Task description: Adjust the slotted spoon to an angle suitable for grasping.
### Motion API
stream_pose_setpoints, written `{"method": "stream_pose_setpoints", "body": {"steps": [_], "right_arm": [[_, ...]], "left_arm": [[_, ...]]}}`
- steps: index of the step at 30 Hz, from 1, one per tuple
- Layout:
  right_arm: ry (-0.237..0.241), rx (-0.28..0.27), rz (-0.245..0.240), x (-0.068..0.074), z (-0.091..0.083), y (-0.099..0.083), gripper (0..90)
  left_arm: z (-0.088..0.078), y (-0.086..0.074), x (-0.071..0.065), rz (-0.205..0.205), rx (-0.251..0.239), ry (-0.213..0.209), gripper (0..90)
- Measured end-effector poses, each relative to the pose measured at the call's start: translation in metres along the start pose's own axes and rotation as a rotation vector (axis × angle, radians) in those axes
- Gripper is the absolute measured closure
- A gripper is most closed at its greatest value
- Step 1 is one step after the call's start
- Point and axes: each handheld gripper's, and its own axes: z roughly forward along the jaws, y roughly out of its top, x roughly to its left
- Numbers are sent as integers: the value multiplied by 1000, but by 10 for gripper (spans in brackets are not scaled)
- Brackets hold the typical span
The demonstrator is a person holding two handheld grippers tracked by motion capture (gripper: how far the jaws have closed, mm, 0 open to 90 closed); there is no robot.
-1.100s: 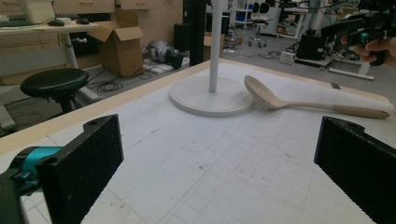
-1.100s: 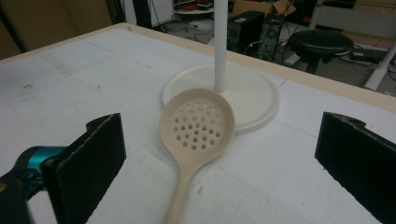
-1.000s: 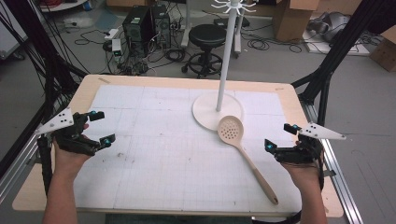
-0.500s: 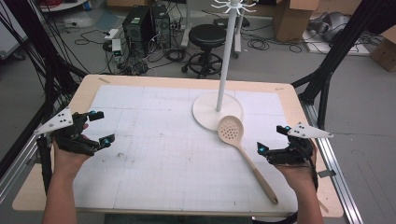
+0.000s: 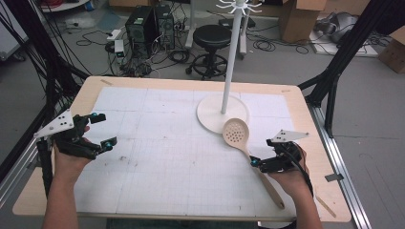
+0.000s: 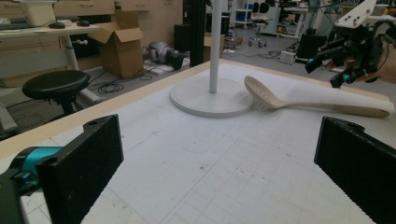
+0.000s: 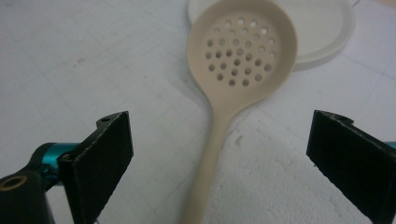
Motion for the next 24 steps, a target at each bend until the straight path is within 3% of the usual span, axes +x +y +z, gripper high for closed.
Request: {"method": "stream_pose_setpoints", "body": {"steps": [1, 2, 6, 12, 17, 24], "right_arm": [[0, 0, 0, 0, 0, 0, 84], [6, 27, 15, -1, 3, -2, 160], [-2, 68, 24, -2, 7, -4, 171], [13, 139, -7, 2, 14, -4, 276], [25, 188, -5, 3, 18, -5, 362], [38, 259, 39, 1, 25, -7, 417]], "left_arm": [[0, 0, 0, 3, -1, 0, 17], [0, 1, 0, 4, -3, -2, 17], [0, 1, 0, 3, -3, 0, 17], [2, 0, 0, 4, 9, -6, 17], [3, 0, -1, 6, 10, -8, 17], [2, 0, 0, 7, 14, -7, 17]]}}
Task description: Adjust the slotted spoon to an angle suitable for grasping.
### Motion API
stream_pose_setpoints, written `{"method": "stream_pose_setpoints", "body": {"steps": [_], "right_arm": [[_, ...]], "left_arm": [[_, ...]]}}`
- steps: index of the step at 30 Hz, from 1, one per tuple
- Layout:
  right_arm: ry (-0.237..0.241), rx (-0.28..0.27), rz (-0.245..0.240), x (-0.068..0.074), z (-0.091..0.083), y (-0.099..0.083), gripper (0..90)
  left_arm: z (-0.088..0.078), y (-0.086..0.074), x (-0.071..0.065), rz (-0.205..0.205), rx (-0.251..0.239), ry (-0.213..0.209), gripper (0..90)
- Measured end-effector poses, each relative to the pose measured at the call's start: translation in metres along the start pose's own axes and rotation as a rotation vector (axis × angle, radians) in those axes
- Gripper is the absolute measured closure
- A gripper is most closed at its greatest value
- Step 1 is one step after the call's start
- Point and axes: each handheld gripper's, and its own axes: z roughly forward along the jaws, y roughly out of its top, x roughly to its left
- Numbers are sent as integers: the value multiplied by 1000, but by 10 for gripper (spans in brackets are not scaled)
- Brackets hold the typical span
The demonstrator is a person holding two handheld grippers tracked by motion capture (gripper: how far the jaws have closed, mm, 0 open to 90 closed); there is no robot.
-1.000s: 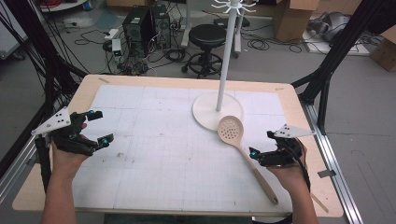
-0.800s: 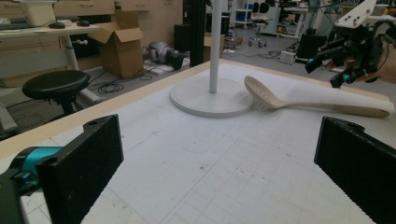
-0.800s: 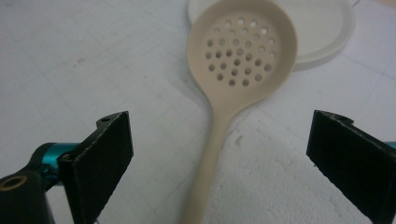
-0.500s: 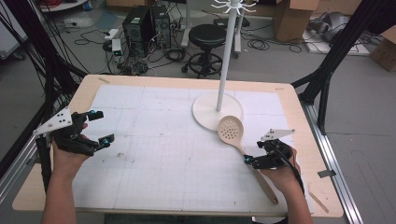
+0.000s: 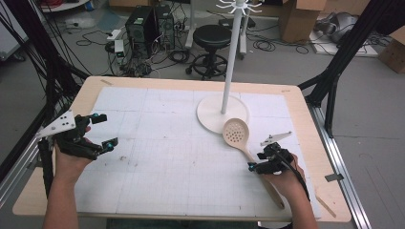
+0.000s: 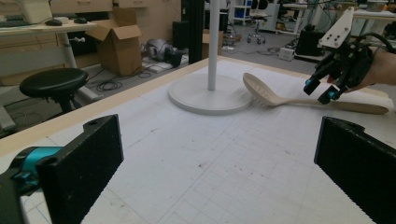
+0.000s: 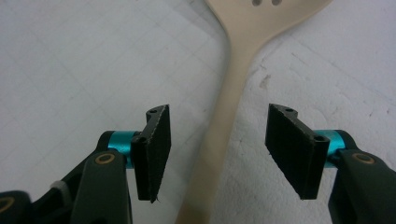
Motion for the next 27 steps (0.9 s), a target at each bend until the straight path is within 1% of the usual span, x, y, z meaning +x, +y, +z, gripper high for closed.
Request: {"method": "stream_pose_setpoints", "body": {"steps": [5, 6, 7, 8, 9, 10, 13, 15, 16, 17, 18, 19, 21, 22, 23, 24, 26, 27], "right_arm": [[-1, 7, -1, -1, 0, 0, 442], [-8, 12, 1, 0, 1, 0, 459], [-28, 30, -2, 2, 2, 0, 470], [-28, 30, -2, 2, 2, 0, 470], [-38, 37, 0, 2, 2, 0, 480], [-43, 38, -9, 3, 2, 0, 493], [-40, 45, -6, 3, 4, 0, 507], [-39, 56, -14, 3, 6, 0, 526], [-39, 64, -6, 4, 6, 0, 530], [-40, 64, -13, 4, 7, 0, 533], [-39, 76, -2, 6, 7, 1, 546], [-42, 81, -3, 6, 7, 1, 563], [-42, 84, -8, 6, 8, 1, 567], [-47, 90, -17, 7, 9, 1, 598], [-47, 90, -17, 7, 9, 1, 598], [-48, 98, -16, 8, 10, 1, 627], [-53, 98, -12, 9, 10, 1, 638], [-56, 98, -22, 10, 10, 1, 660]], "left_arm": [[0, 0, 0, 0, 3, 0, 17], [0, 0, 0, 1, 4, 1, 17], [0, 0, 0, 1, 4, 0, 17], [0, 0, 0, 1, 3, 0, 17], [0, 0, 0, 2, 3, -1, 17], [0, 0, 0, 1, 3, 0, 17], [1, 0, 0, 2, 4, 0, 17], [1, 0, 0, 2, 4, 0, 17], [1, 0, 0, 2, 4, 0, 17], [1, 0, 0, 2, 4, 0, 17], [0, 0, 0, 2, 3, -1, 17], [0, 0, 0, 2, 3, 0, 17], [0, 0, 0, 4, 4, 1, 17], [0, 0, 0, 7, 3, 1, 17], [0, 0, 0, 4, -1, 2, 17], [-1, 0, 0, 6, -2, 1, 17], [-1, 1, -1, 7, -5, 1, 17], [-1, 1, -1, 7, -4, 1, 17]]}}
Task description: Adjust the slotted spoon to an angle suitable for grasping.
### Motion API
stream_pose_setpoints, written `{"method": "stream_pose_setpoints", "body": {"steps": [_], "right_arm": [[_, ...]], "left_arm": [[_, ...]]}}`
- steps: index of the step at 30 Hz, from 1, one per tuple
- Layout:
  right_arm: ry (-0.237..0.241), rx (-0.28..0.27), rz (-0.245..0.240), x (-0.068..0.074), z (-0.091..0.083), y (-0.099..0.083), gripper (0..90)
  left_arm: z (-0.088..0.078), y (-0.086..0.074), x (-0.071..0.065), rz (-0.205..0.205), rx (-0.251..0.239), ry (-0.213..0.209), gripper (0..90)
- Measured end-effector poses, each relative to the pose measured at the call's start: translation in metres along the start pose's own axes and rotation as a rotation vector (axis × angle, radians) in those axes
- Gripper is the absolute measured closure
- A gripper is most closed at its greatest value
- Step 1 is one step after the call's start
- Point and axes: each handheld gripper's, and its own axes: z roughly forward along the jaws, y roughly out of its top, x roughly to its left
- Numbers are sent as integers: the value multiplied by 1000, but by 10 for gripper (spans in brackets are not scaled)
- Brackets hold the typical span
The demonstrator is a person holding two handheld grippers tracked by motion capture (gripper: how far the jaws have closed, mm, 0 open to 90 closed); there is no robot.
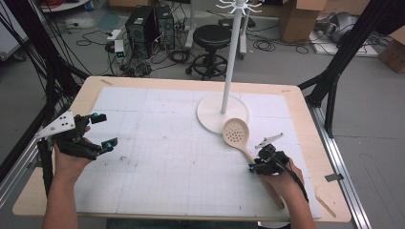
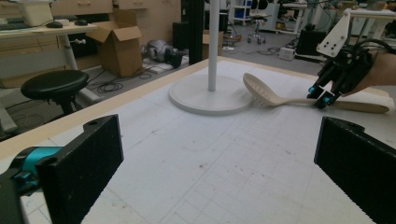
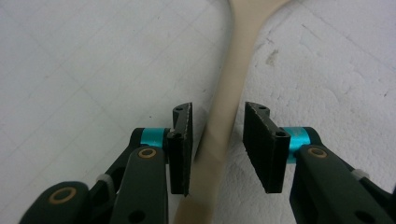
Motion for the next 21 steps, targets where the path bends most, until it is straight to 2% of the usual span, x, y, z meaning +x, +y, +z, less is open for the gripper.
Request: {"method": "stream_pose_setpoints", "body": {"steps": [1, 8, 12, 15, 16, 21], "right_arm": [[-5, -4, -10, 0, 0, 0, 663], [-10, -3, 4, 1, 0, 0, 690], [4, -5, 9, 1, 0, 0, 706], [7, -6, -8, 1, 0, 0, 736], [9, -6, -31, 2, 0, 0, 772], [-1, 3, -62, 5, 0, 2, 778]], "left_arm": [[0, 0, 0, 0, 1, 1, 17], [1, 0, 0, -1, 1, -1, 17], [1, 0, 0, 1, 5, -2, 17], [1, 0, 0, 1, 4, -3, 17], [1, 0, 0, -2, 2, -3, 17], [1, 0, -1, 0, 5, -5, 17]]}}
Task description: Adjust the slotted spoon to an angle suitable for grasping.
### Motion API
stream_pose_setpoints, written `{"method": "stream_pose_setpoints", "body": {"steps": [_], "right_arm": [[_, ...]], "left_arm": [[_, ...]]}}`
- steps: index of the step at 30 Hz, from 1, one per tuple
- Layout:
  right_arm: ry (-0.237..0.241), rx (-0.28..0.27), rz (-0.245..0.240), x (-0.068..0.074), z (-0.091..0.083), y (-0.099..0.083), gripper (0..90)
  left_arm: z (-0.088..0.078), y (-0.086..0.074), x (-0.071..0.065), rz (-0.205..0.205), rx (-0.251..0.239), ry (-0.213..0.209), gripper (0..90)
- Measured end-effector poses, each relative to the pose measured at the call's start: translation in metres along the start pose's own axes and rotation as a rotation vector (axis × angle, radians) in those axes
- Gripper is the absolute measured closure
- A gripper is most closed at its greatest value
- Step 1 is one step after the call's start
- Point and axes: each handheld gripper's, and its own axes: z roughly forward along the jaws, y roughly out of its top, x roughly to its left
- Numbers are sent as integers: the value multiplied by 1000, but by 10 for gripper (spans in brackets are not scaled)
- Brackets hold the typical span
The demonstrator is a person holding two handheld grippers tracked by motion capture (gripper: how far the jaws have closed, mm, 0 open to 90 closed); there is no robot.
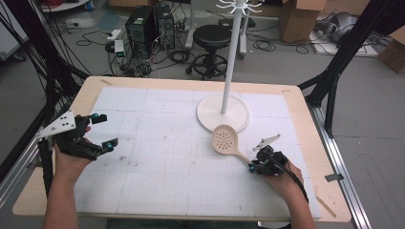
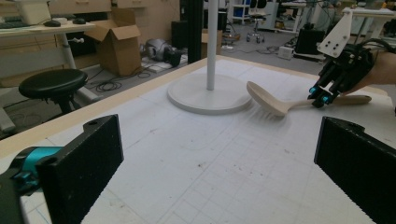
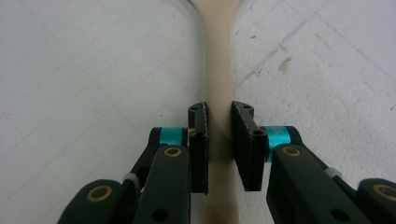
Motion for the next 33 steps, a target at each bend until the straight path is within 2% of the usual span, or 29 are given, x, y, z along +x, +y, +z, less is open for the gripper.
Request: {"method": "stream_pose_setpoints", "body": {"steps": [5, 9, 11, 12, 15, 18, 21, 26, 27, 29, 31, 33], "right_arm": [[19, 4, -7, -1, 0, 1, 778], [24, 14, -39, 3, 2, 6, 778], [37, 17, -64, 6, 5, 11, 778], [50, 17, -96, 11, 7, 17, 778], [79, 17, -147, 19, 11, 25, 778], [122, 14, -174, 28, 15, 33, 777], [142, 11, -203, 37, 20, 41, 777], [143, 9, -198, 39, 22, 43, 760], [134, 2, -187, 38, 20, 42, 693], [136, -3, -173, 37, 18, 41, 663], [136, -57, -144, 30, 6, 34, 612], [140, -65, -134, 29, 2, 31, 594]], "left_arm": [[0, 0, 1, -2, 1, -1, 17], [-2, 0, 1, -2, -3, 2, 17], [-3, 1, 1, -4, -6, 5, 17], [-4, 1, 1, -1, -7, 5, 17], [-5, 1, 2, -3, -10, 7, 17], [-6, 1, 2, -3, -17, 9, 17], [-7, 1, 2, -1, -17, 11, 17], [-8, 2, 2, -5, -21, 12, 17], [-8, 1, 2, -5, -19, 12, 17], [-8, 1, 2, -5, -19, 11, 17], [-8, 1, 2, -5, -19, 11, 17], [-8, 2, 2, -4, -20, 13, 17]]}}
